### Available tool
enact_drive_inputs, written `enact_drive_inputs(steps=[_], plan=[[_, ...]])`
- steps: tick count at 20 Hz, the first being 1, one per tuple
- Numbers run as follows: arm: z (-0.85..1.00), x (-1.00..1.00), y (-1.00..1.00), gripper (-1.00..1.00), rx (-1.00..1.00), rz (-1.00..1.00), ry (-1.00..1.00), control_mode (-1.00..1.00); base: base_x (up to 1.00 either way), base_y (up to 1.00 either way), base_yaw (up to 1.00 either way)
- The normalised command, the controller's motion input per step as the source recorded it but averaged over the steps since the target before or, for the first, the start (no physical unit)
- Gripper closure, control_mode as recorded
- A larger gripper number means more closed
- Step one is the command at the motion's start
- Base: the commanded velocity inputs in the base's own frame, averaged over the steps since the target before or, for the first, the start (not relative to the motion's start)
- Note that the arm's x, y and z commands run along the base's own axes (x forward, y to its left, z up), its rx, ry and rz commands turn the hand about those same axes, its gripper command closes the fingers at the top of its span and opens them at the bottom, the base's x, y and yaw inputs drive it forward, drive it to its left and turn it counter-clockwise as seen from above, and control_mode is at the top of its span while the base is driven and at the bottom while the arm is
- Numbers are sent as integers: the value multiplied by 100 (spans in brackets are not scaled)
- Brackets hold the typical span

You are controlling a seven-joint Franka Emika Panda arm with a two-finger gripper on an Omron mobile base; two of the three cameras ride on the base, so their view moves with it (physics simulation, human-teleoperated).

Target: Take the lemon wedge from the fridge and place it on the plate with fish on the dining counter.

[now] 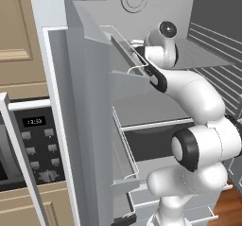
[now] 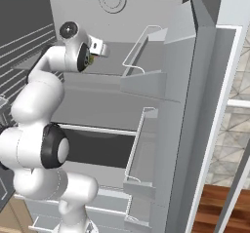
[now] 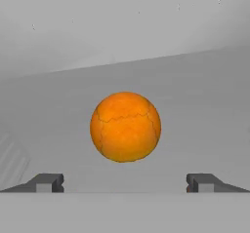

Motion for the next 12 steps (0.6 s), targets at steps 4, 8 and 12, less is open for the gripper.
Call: enact_drive_inputs(steps=[4, 8, 12], plan=[[-11, -1, 0, -100, 0, 0, 0, -100, 0, 0, 0], [-14, 0, 0, -100, 0, 0, 1, -100, 0, 0, 0], [0, 4, 0, -100, 0, 0, 0, -100, 0, 0, 0]])
